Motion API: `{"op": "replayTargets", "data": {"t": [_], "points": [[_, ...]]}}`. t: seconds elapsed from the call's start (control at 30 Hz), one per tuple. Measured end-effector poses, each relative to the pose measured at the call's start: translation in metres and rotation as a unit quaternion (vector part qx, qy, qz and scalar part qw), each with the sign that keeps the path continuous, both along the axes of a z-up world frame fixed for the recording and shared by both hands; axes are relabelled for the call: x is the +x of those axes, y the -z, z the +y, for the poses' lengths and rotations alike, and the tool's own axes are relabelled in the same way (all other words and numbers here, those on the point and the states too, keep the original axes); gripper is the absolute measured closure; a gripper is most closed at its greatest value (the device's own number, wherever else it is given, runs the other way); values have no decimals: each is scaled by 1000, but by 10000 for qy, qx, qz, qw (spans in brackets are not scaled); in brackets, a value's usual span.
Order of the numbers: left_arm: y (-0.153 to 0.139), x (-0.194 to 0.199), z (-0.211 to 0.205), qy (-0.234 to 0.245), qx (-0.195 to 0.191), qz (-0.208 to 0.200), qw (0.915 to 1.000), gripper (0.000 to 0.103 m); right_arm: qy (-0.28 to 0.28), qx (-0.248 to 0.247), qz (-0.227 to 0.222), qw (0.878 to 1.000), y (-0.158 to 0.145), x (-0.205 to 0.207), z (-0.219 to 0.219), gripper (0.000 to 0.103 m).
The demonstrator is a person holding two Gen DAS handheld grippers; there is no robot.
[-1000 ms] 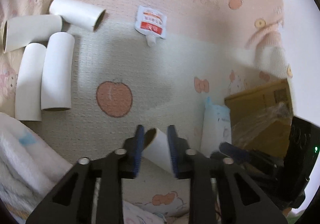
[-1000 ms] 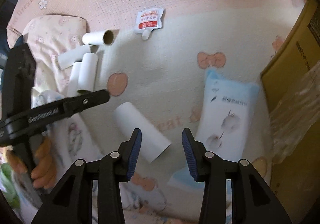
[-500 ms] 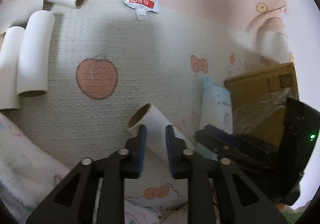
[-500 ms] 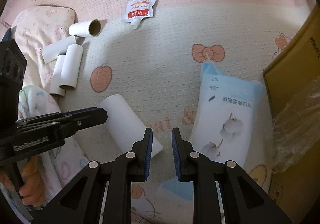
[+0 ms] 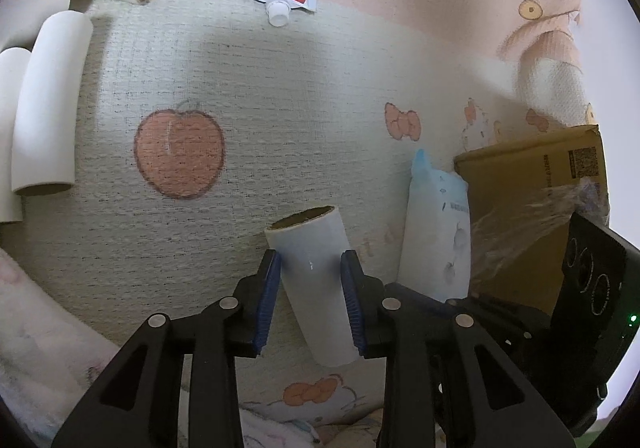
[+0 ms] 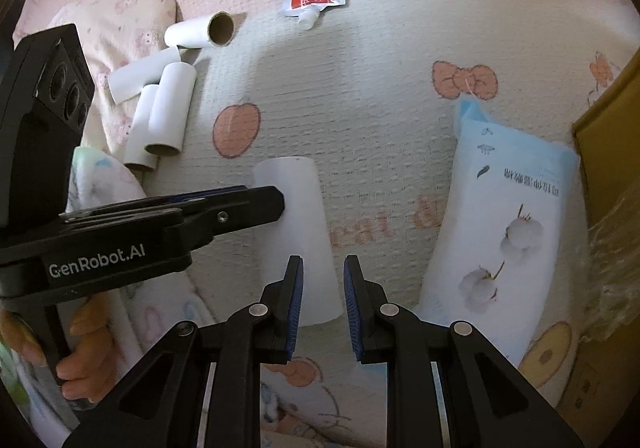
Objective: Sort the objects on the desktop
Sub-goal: 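Lift the held tube and turn it upright with the right tool, then carry the upright white tube with the right tool to the cardboard box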
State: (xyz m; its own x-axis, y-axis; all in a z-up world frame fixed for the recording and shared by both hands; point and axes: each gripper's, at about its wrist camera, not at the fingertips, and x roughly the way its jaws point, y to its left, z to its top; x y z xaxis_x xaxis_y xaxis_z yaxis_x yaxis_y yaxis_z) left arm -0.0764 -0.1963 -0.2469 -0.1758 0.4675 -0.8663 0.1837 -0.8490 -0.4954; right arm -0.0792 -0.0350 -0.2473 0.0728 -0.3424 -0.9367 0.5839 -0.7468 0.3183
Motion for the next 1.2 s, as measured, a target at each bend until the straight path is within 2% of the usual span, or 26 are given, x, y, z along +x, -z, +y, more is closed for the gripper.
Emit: {"op": "replayTargets", "data": {"t": [0.17,0.3,0.33,0.6,0.73,0.87,0.97,1.07,1.2], "points": [[4,-2,-2,-102,237,-53,9997,69,-97,-65,-53,9999,1,3,-1,83],[13,-7,-1,-169,449,-192,9987,66,-107,-124,-91,9998,5,5,-3,57],[15,-8,0,-198,485,-205,9984,65,-109,-144,-85,9998,6,6,-4,54],[25,-6,-3,-573,900,-268,9939,64,-52,-190,49,9998,20,10,-5,53],[26,-6,-4,-654,965,-253,9929,63,-108,-207,286,9993,18,12,-5,54],[27,-6,-4,-706,1015,-223,9921,63,86,-359,411,9985,19,11,-2,54],[25,-5,-4,-730,1039,-175,9918,64,33,-405,557,9976,18,13,-1,58],[17,-2,-3,-708,998,-10,9925,64,65,-419,575,9974,14,13,0,58],[-8,8,-4,-626,893,437,9931,66,25,-639,604,9961,3,16,2,58]]}}
